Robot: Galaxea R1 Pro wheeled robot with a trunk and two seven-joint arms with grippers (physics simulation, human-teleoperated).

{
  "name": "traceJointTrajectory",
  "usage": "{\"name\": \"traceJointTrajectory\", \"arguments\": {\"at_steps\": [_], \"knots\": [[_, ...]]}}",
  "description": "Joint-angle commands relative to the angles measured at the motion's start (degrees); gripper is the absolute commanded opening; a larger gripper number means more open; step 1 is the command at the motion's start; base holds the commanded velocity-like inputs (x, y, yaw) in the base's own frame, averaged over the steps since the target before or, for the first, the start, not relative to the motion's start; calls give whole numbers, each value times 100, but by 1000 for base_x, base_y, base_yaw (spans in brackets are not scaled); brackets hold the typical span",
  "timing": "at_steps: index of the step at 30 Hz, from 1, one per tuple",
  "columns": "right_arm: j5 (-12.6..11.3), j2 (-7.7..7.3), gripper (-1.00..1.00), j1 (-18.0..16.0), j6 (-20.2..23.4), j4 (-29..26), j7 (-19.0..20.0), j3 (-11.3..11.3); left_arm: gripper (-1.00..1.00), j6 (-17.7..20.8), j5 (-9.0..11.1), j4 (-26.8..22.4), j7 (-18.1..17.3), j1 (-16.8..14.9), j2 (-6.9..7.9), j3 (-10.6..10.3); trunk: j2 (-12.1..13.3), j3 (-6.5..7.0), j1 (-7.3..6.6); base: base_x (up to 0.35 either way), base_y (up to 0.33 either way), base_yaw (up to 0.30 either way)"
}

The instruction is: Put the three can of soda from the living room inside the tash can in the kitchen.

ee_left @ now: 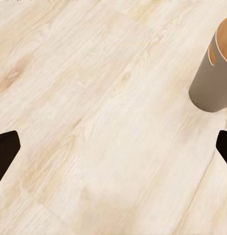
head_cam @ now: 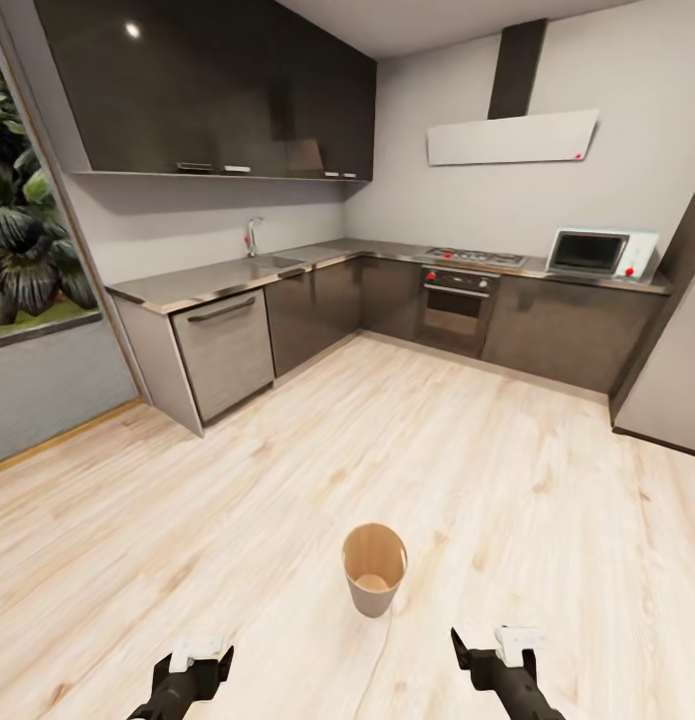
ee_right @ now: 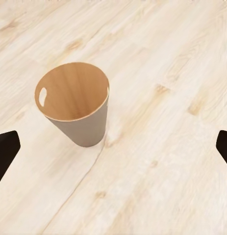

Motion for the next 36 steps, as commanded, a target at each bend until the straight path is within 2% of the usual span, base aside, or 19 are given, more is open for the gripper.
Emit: {"name": "traceJointTrajectory", "arguments": {"at_steps": [1, 12, 20, 36], "knots": [[0, 0, 100, 0, 0, 1, 0, 27, 100, -3, 0, 3, 0, 0, -1, 0, 0, 0, 0, 208, 0, 0], [2, 2, 100, 0, 0, 96, -46, 193, 100, -26, -2, 17, 5, 0, -2, -6, 0, 0, 0, 211, 0, 67], [1, -1, 100, 0, -49, 108, -59, 195, 100, -82, -5, 19, 8, 0, -5, -9, 0, 0, 0, 213, 0, 157], [5, 1, 100, 0, -61, 110, -49, 200, 100, -93, -6, 19, 9, 0, -6, -9, 0, 0, 0, 209, 0, 9]]}}
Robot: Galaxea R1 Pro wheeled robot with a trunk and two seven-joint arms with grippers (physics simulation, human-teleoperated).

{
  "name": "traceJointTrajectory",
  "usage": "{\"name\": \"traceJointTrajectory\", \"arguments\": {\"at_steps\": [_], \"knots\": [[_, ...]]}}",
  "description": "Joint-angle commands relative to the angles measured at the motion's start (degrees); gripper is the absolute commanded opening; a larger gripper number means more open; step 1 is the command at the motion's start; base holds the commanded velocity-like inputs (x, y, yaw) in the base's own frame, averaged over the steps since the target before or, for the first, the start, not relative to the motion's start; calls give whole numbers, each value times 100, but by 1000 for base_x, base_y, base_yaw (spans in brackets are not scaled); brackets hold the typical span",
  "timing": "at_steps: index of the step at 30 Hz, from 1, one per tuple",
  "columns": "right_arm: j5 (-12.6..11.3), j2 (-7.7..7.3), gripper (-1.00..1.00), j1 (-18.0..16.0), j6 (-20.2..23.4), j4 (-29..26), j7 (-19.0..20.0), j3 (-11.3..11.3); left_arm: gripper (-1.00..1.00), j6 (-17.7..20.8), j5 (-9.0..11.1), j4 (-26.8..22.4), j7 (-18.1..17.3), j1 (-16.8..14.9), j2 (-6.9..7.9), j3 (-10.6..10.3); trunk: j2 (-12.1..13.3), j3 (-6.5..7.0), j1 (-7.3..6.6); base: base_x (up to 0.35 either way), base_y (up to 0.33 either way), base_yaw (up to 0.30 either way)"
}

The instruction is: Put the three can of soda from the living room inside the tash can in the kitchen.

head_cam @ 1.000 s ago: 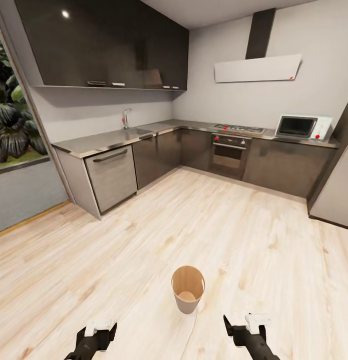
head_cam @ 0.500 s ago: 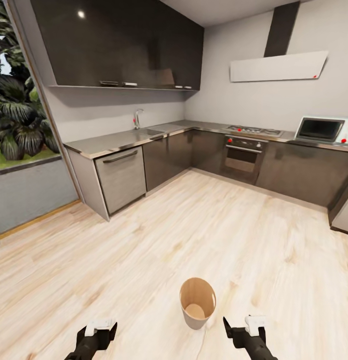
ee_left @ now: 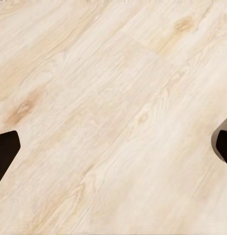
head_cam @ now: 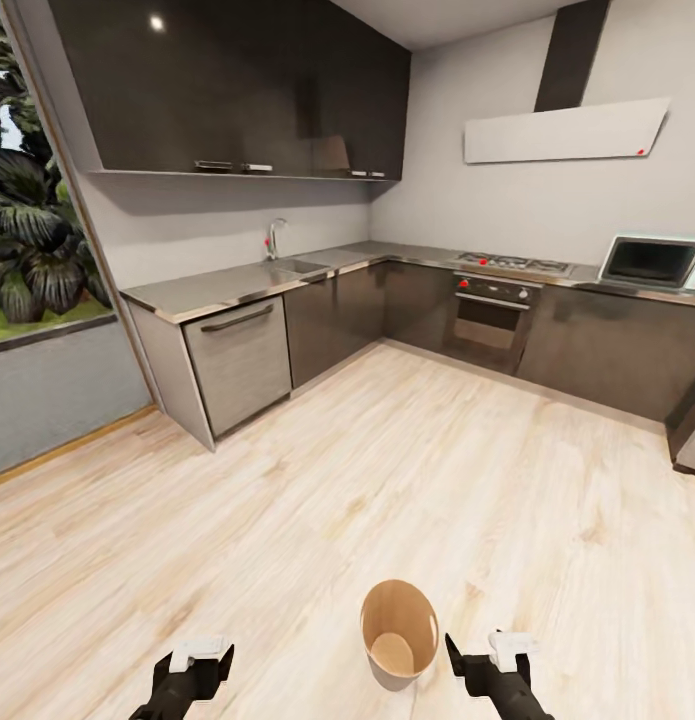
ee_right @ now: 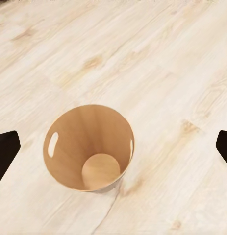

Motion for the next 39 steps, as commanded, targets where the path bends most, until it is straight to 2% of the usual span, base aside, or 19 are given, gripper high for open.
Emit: {"name": "traceJointTrajectory", "arguments": {"at_steps": [1, 14, 24, 30, 31, 32, 35, 37, 38, 39], "knots": [[-1, 0, 100, 0, 0, 0, 1, 0, 100, 0, -1, 1, 0, 0, 0, 2, 0, 0, 0, 207, 0, 0], [2, 0, 100, 0, 0, 36, 5, 3, 100, 0, 4, 4, 0, 0, 3, 9, 0, 0, 0, 205, 0, 0], [2, 0, 100, 0, 0, 44, 28, 10, 100, -1, 8, -2, 0, 0, 8, 39, 0, 0, 0, 20, 0, 0], [-4, -23, 100, -11, 104, 20, 85, 118, 100, 14, 1, -1, -7, 0, 7, 34, 0, 0, 0, 1, 0, 0], [-4, -14, 100, -51, 434, -39, 122, 169, 100, 39, -4, -3, -11, 0, 8, 20, 0, 0, 0, 0, 0, 0], [-8, -4, 100, -198, 881, -71, 145, 191, 100, 57, -7, -4, -12, 0, 8, 16, 0, 0, 0, 0, 0, 0], [-35, 7, 100, -665, 1786, -66, 174, 209, 100, 74, -10, -6, -15, 0, 10, 16, 0, 0, 0, 0, 0, 0], [-45, 11, 100, -1053, 2437, 2, 186, 216, 100, 82, -11, -5, -13, 0, 10, 18, 0, 0, 0, 0, 0, 0], [-51, 13, 100, -1462, 3031, 138, 192, 221, 100, 84, -12, -5, -9, 0, 11, 23, 0, 0, 0, 0, 0, 0], [-53, 16, 100, -1679, 3289, 232, 193, 222, 100, 85, -12, -5, -8, 0, 11, 24, 0, 0, 0, 0, 0, 0]]}}
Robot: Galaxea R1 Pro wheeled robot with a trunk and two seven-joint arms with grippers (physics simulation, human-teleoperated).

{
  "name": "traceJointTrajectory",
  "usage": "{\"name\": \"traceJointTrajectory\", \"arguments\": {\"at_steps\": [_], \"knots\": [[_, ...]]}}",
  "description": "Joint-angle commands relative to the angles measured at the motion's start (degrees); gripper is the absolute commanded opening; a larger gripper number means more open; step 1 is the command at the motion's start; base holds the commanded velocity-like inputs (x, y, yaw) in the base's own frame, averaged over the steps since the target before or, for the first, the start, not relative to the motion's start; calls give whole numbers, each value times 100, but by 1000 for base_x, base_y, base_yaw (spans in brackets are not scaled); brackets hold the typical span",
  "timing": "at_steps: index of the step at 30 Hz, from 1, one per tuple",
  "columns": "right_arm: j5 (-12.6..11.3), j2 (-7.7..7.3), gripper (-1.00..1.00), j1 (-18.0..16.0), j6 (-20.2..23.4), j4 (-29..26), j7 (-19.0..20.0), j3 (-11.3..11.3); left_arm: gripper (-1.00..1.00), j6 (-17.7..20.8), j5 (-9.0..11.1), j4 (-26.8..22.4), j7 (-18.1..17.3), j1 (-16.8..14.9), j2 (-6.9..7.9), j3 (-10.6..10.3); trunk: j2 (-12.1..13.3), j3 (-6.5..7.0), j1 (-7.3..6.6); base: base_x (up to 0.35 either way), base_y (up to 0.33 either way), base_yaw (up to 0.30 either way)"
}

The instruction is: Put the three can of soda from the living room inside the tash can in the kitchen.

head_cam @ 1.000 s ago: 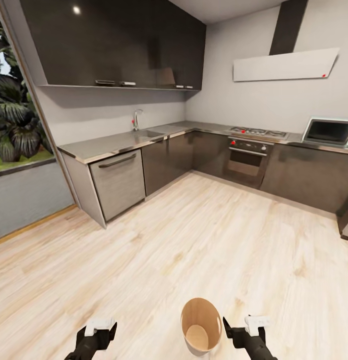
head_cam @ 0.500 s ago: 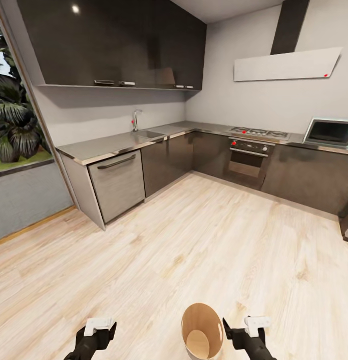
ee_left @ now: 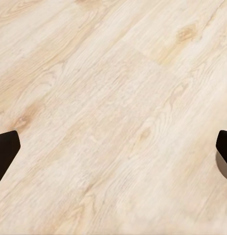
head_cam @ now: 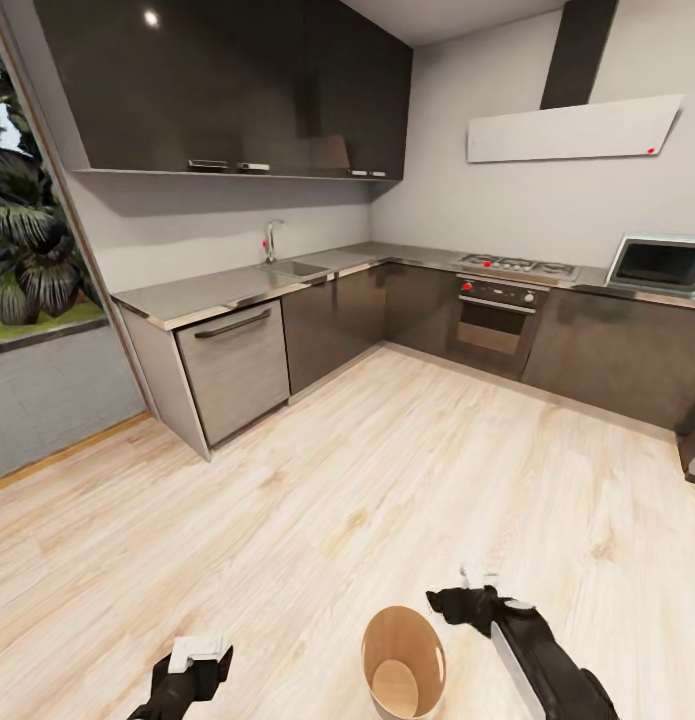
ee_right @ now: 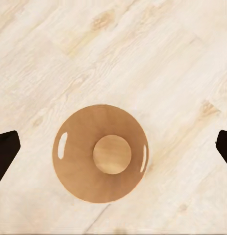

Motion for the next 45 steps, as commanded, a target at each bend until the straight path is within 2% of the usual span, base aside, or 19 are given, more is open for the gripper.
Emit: {"name": "traceJointTrajectory", "arguments": {"at_steps": [1, 2, 4, 5, 8, 11, 23, 29, 31, 36, 45], "knots": [[-2, -1, 100, -474, 446, 263, -3, 2, 100, 2, 0, -1, 6, 0, -1, 5, 0, -1, 0, 0, 0, 0], [-2, -6, 100, -1210, 876, 813, -19, 0, 100, -1, -1, -1, 5, 0, 1, 8, 0, -1, 0, 0, 0, 0], [6, -22, 100, -1681, 1032, 1301, -39, -4, 100, -18, -1, -1, 3, 0, 3, 7, 0, -1, 0, 0, 0, 0], [8, -35, 100, -2074, 1100, 1847, -52, -10, 100, -21, 0, 6, 0, 0, 24, 12, 0, -1, 0, 0, 18, 0], [16, -36, 100, -2460, 1058, 2509, -63, -18, 100, -10, 7, 19, -5, 0, 81, 21, 0, -1, 0, 0, 94, 0], [31, -43, 100, -2758, 752, 3049, -71, -17, 100, -5, 10, 43, -9, 0, 137, 27, 0, -1, 0, 0, 201, 0], [43, -97, 100, -2860, 604, 3479, -58, -33, 100, -55, 5, 52, 12, 0, 148, 31, 0, -1, 0, 0, 58, 0], [41, -138, 100, -2863, 602, 3502, -57, -33, 100, -52, 1, 52, 8, 0, 148, 38, -241, -109, 132, 0, 2, 0], [7, -240, 100, -2864, 600, 3509, -59, -34, 100, -43, 0, 52, 5, 0, 148, 34, -321, -144, 176, 0, 0, 0], [-22, -327, 100, -2854, 527, 3515, -35, -42, 100, -14, -1, 58, 1, 0, 148, 37, -522, -234, 285, 0, 0, 0], [-16, -349, 100, -2847, 336, 3627, -23, -44, 100, 9, -6, 60, 0, 0, 148, 32, -883, -396, 483, 0, 0, 0]]}}
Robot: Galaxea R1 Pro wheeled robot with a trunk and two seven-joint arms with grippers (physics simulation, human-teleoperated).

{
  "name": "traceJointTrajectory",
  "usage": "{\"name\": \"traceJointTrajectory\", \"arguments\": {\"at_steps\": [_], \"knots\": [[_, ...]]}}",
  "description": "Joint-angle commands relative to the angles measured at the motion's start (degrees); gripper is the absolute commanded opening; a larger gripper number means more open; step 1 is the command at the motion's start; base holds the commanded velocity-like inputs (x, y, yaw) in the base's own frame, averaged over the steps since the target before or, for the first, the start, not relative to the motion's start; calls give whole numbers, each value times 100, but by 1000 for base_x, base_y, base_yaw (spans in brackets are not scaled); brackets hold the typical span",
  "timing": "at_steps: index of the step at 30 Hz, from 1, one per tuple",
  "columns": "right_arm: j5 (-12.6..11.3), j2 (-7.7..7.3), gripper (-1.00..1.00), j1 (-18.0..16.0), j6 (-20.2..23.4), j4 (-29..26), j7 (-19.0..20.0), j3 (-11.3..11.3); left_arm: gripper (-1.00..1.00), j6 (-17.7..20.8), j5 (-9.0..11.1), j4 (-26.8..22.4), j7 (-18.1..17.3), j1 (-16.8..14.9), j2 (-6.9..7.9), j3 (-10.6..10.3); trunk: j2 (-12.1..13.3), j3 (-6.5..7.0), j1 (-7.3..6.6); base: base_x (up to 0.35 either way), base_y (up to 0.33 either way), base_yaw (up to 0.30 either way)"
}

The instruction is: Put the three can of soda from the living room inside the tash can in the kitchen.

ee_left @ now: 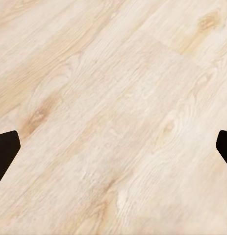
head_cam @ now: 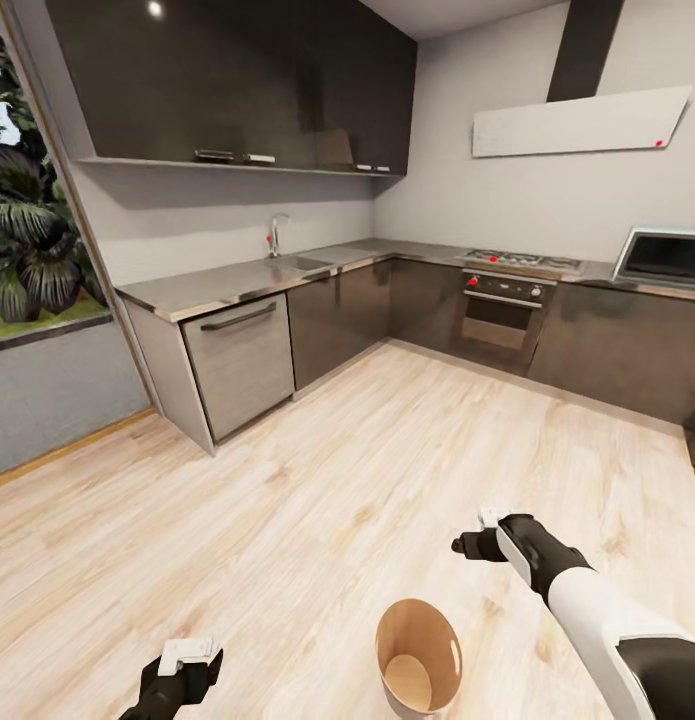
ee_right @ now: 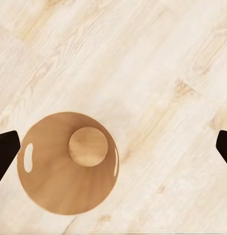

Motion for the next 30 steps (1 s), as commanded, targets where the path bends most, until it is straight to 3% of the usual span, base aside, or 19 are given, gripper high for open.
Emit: {"name": "traceJointTrajectory", "arguments": {"at_steps": [1, 15, 22, 30], "knots": [[0, 2, 100, 0, -14, 92, 1, -1, 100, -2, -1, 0, 3, 0, 1, -1, -42, -18, 23, 0, 0, 0], [1, 1, 100, -5, 12, 329, 3, -12, 100, -6, -4, 0, 7, 0, 0, -2, -603, -270, 330, 0, 0, 0], [36, -83, 100, -40, 698, 322, 26, -13, 100, -6, -4, 0, 19, 0, 0, -7, -884, -395, 484, 0, 0, 0], [44, -80, 100, -46, 842, 326, 33, 8, 100, -6, -4, 0, 24, 0, 0, -19, -1205, -539, 660, 0, 0, 0]]}}
